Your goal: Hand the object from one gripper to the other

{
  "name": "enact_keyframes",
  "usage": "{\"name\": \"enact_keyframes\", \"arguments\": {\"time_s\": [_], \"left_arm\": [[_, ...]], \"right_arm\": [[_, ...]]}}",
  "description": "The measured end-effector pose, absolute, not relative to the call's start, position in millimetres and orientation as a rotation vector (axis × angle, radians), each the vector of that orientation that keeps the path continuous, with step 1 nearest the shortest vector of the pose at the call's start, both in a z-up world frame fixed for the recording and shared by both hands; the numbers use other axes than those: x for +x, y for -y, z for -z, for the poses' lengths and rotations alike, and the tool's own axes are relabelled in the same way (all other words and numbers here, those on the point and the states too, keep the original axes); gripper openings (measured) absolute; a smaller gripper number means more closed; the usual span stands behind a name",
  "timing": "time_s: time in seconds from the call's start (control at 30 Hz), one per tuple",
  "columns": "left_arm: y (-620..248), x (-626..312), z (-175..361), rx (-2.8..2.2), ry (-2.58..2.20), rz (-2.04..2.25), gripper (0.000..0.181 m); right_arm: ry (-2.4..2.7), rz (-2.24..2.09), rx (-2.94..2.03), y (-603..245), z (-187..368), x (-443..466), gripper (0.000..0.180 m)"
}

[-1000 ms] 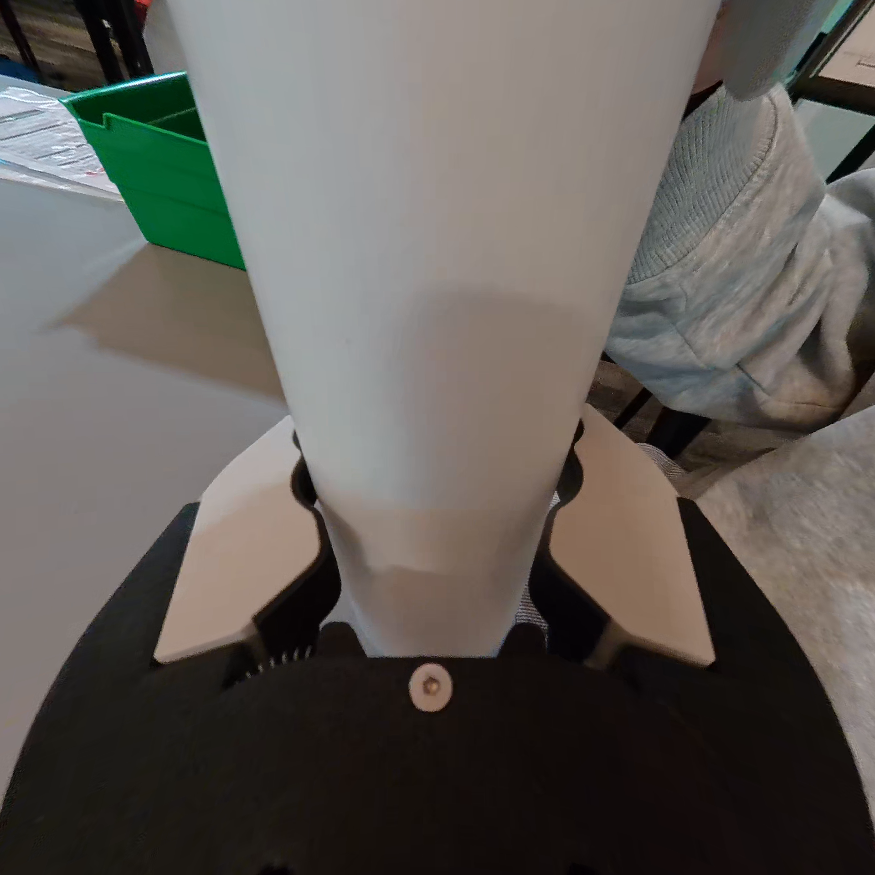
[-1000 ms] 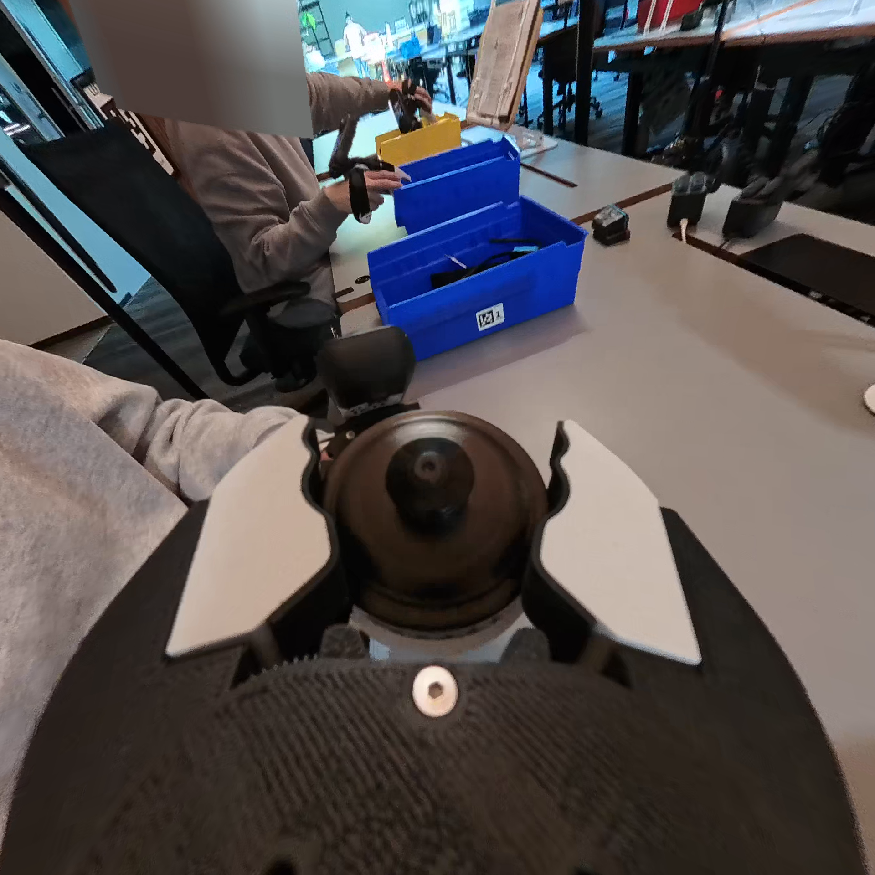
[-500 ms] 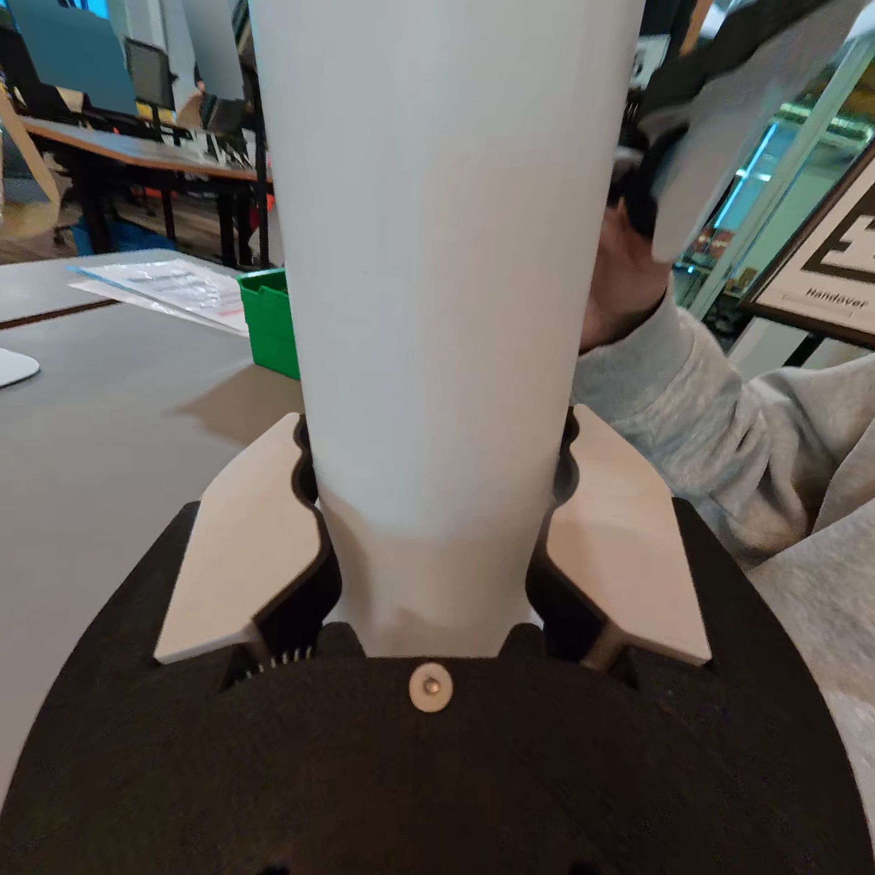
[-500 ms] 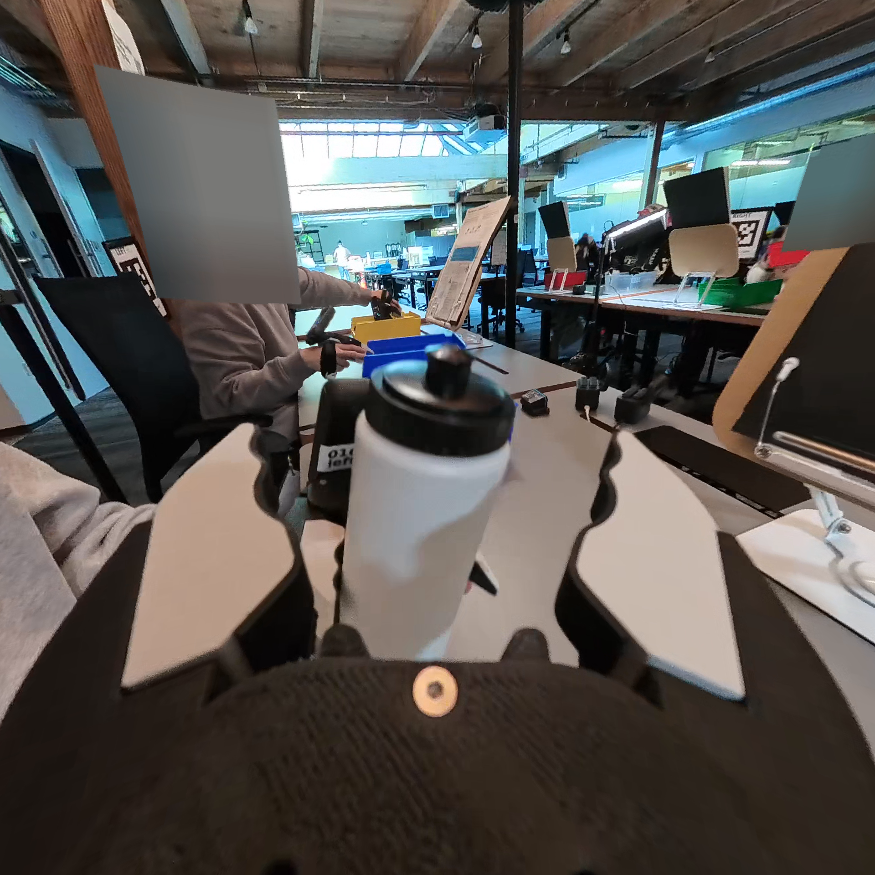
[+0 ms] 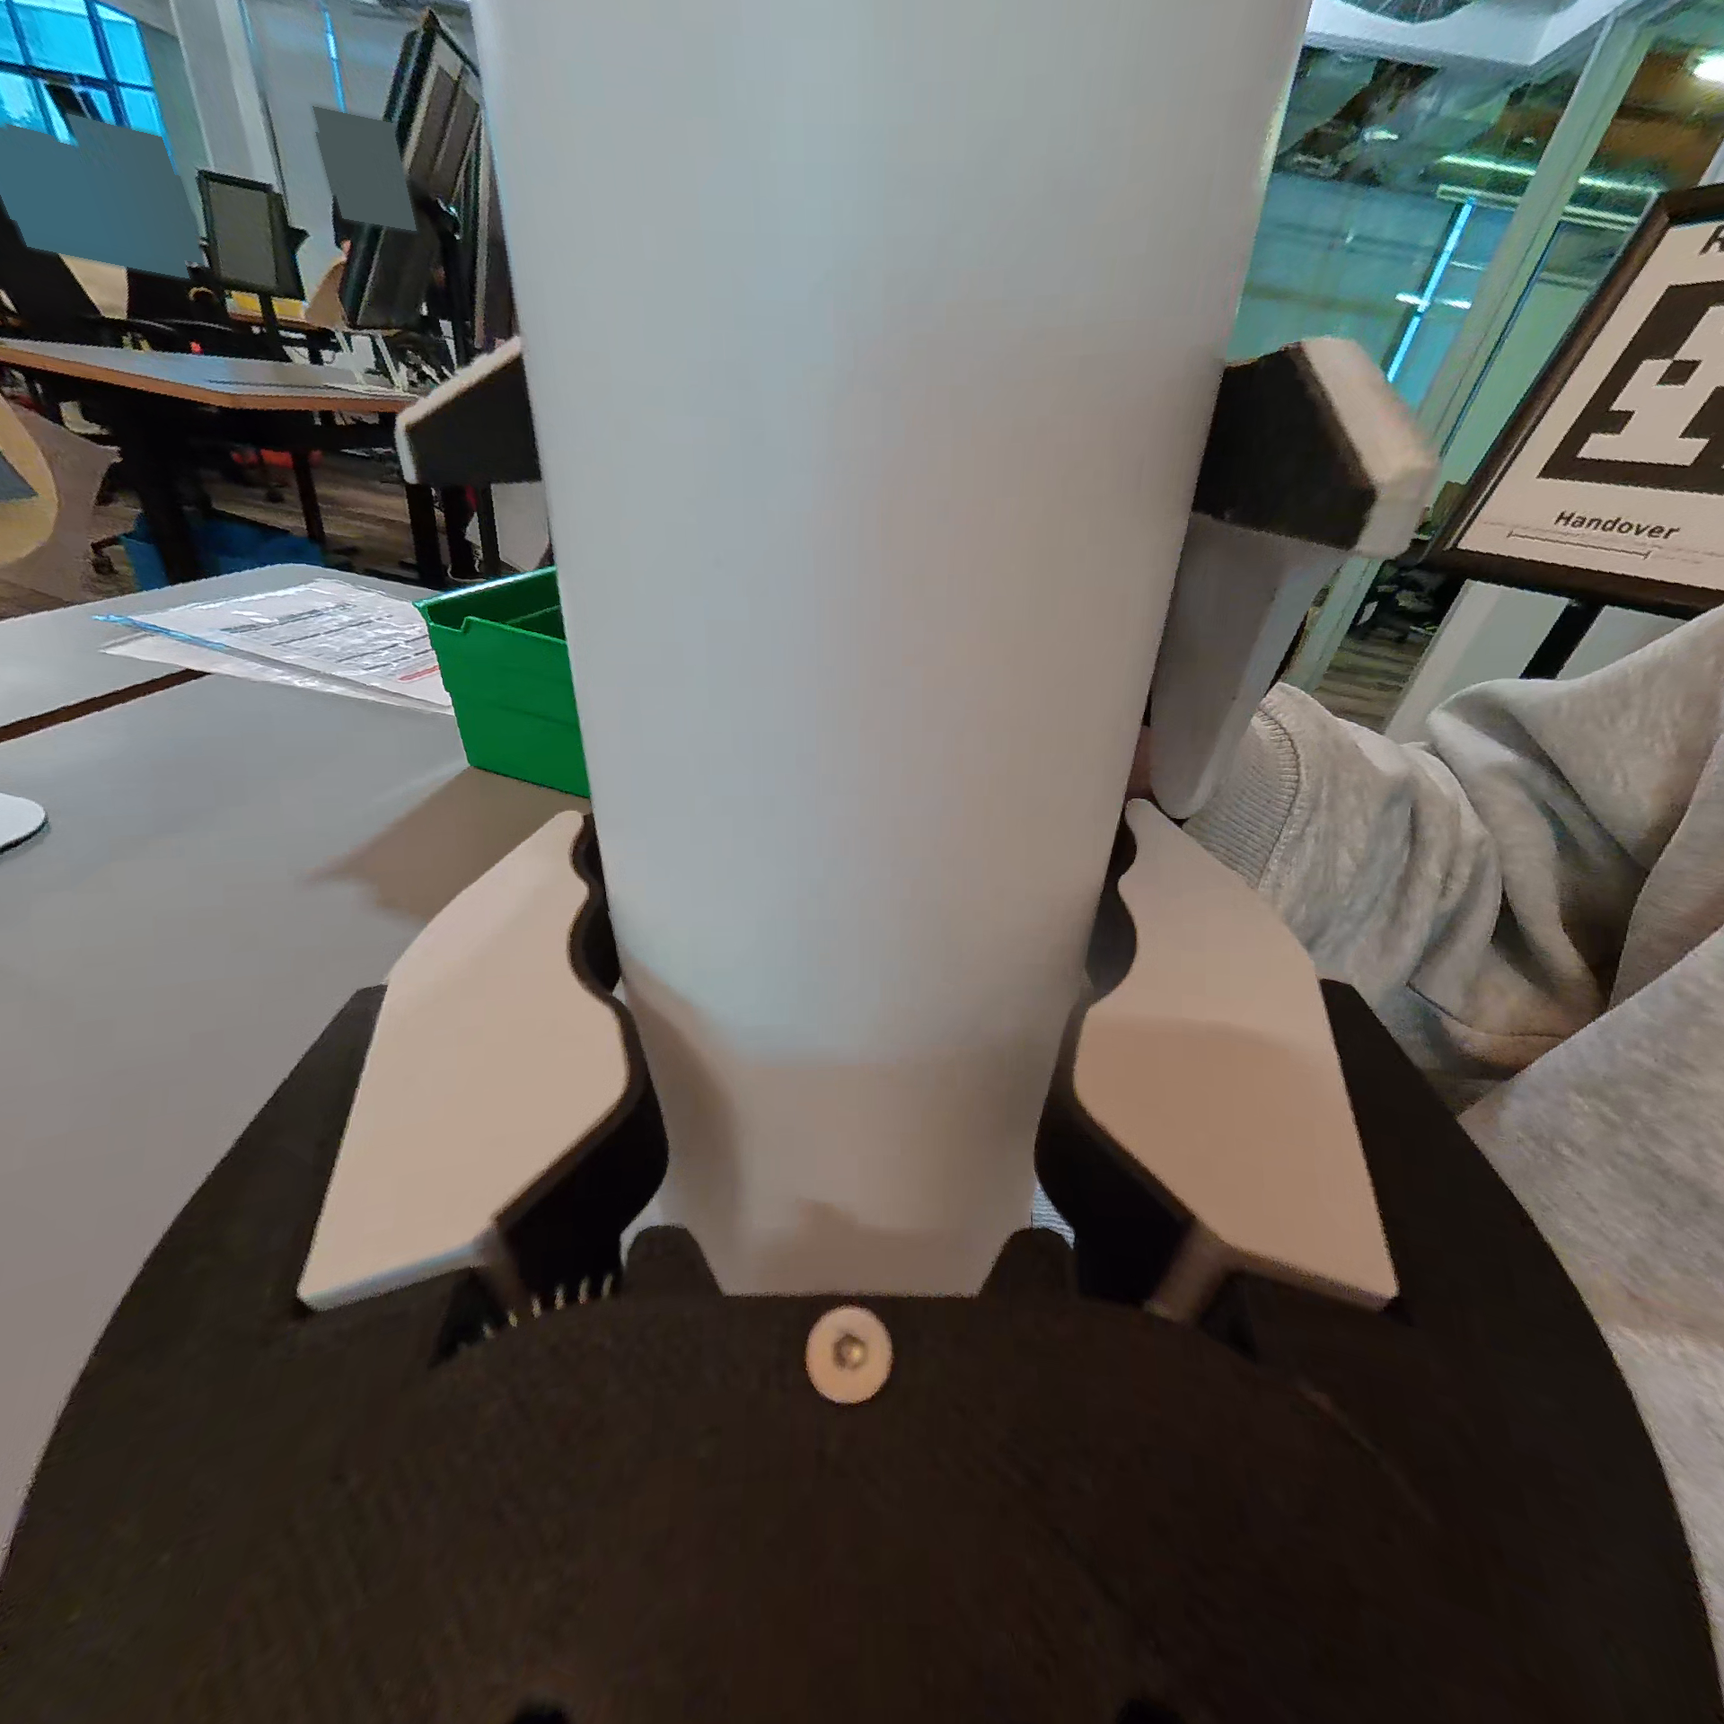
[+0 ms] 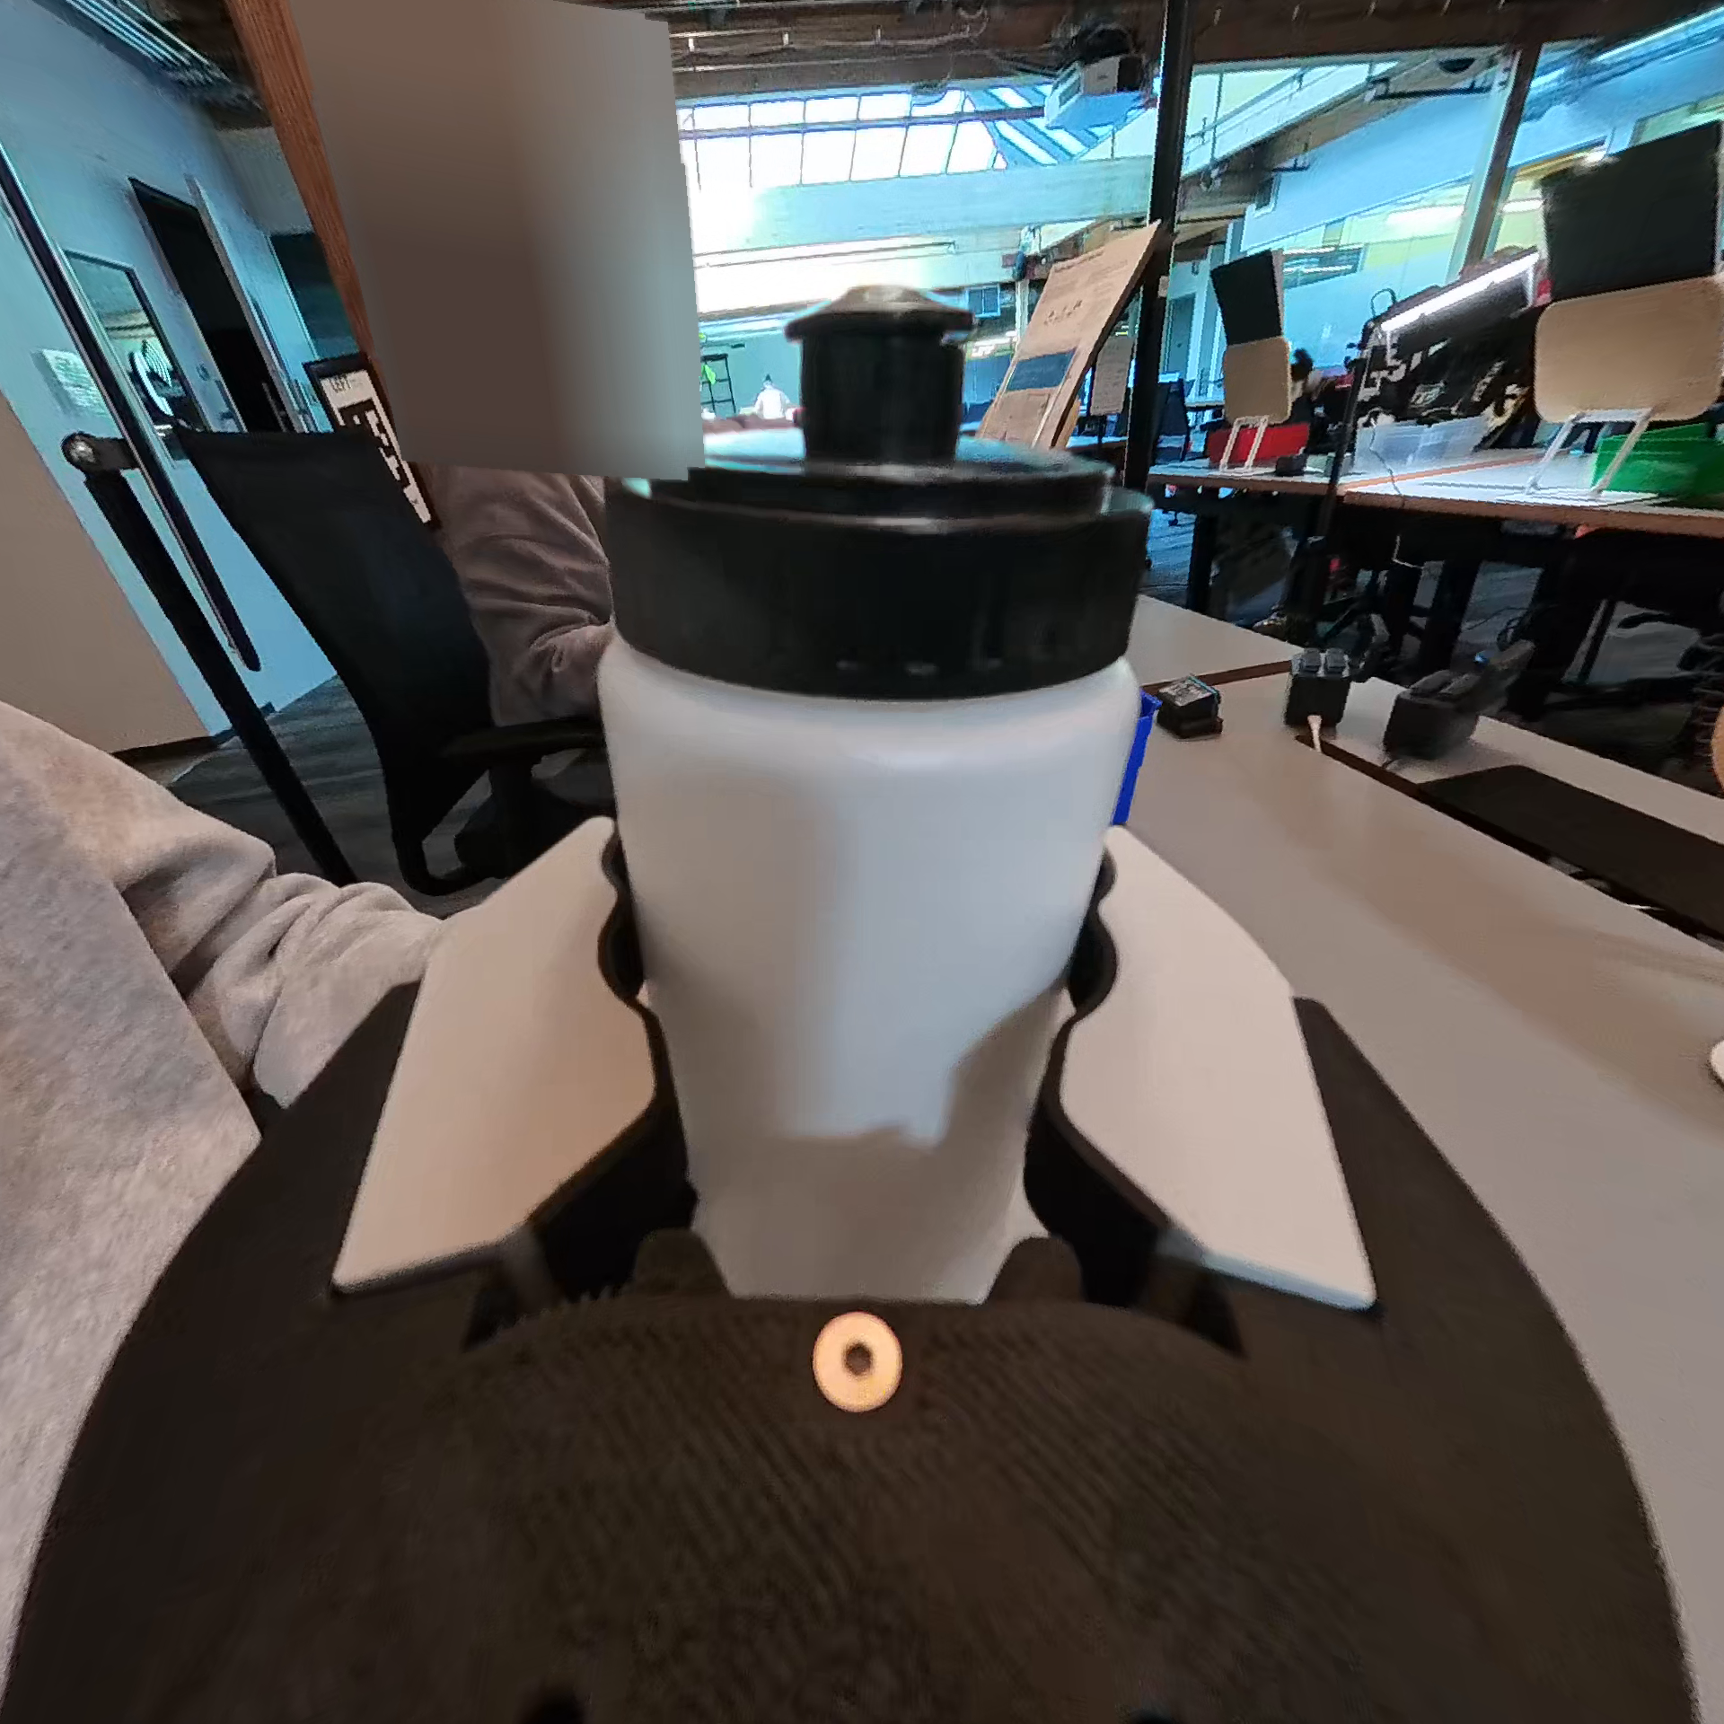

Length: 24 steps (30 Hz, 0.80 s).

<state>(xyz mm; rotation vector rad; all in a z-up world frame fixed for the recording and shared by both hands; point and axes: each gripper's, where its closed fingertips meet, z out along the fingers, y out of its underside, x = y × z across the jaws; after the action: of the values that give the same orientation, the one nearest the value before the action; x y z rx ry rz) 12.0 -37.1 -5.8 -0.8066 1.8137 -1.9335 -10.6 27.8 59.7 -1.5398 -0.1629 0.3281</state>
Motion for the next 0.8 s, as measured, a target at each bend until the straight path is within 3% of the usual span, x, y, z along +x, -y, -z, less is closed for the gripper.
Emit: {"name": "enact_keyframes", "arguments": {"time_s": [0.33, 0.6, 0.73, 0.8], "left_arm": [[20, 14, -4, -0.845, -1.695, 2.053, 0.106], [46, 16, 39, -0.929, -1.919, 2.061, 0.135], [57, 14, 44, -0.888, -1.957, 2.014, 0.13], [59, 12, 41, -0.854, -1.946, 2.008, 0.119]], "right_arm": [[0.134, -0.255, -1.477, -9, -85, 11, 0.087], [0.116, -0.262, -1.409, 1, -103, 14, 0.087], [0.109, -0.27, -1.407, 0, -104, 11, 0.087], [0.103, -0.279, -1.41, -3, -101, 9, 0.087]]}}
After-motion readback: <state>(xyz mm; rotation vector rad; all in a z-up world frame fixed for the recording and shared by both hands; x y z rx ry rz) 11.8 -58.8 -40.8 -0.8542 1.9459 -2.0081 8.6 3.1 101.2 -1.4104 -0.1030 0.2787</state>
